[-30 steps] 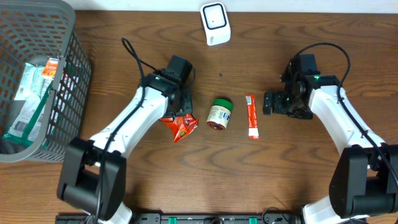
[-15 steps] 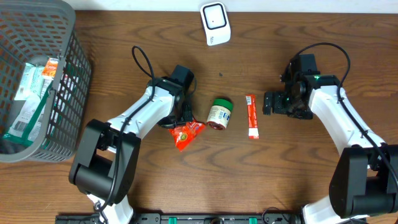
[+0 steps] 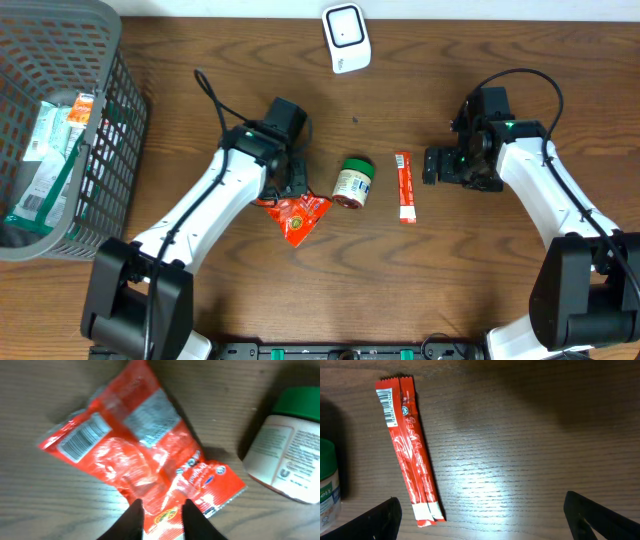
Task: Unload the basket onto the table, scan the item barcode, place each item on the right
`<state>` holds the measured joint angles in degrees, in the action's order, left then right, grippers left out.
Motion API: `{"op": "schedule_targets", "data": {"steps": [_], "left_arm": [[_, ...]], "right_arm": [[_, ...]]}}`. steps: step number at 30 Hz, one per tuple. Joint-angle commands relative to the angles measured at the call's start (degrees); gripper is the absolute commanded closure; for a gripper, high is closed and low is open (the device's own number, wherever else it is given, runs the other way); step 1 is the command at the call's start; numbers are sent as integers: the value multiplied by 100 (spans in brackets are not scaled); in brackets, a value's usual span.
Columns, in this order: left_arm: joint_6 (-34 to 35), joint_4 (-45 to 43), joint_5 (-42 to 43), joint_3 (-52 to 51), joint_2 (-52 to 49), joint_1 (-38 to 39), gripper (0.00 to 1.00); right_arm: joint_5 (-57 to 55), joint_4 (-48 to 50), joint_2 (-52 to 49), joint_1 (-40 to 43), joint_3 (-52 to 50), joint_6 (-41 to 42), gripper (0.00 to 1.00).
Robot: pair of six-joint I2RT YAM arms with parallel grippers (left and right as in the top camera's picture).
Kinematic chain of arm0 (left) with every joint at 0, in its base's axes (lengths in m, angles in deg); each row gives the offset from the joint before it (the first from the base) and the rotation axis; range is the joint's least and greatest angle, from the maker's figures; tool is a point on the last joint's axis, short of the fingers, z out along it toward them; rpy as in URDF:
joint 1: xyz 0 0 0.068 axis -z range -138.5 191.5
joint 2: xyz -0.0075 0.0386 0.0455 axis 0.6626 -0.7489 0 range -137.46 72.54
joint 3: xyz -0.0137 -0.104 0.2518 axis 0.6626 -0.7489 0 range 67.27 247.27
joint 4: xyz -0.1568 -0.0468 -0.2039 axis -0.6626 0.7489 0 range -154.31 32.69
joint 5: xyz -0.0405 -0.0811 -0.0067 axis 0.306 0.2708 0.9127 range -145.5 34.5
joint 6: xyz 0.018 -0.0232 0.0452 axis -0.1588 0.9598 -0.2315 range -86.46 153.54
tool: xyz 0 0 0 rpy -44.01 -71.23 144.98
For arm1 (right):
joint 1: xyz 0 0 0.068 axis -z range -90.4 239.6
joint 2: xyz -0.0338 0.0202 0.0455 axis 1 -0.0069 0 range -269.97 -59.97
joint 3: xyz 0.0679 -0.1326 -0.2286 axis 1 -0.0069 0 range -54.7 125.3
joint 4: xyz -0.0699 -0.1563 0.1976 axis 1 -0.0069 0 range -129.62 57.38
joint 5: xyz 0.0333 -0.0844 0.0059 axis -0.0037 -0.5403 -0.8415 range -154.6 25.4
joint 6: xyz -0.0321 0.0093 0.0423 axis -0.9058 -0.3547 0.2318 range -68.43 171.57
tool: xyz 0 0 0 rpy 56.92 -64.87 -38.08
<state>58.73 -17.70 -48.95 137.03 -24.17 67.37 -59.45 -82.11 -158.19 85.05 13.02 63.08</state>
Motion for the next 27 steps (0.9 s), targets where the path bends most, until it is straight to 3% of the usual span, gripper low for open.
{"op": "schedule_targets", "data": {"steps": [1, 14, 21, 25, 27], "left_arm": [[66, -125, 13, -201, -186, 208, 76], [17, -734, -7, -822, -717, 466, 79], [-492, -610, -31, -345, -4, 192, 76], [-503, -879, -914, -293, 656, -116, 75], [-503, -994, -1370, -297, 715, -208, 79]], "right_arm": [[-37, -2, 46, -2, -35, -44, 1], [-37, -2, 46, -2, -35, -44, 1], [-37, -2, 44, -2, -35, -44, 1], [-37, -2, 44, -2, -35, -44, 1], [-37, -2, 44, -2, -35, -44, 1]]}}
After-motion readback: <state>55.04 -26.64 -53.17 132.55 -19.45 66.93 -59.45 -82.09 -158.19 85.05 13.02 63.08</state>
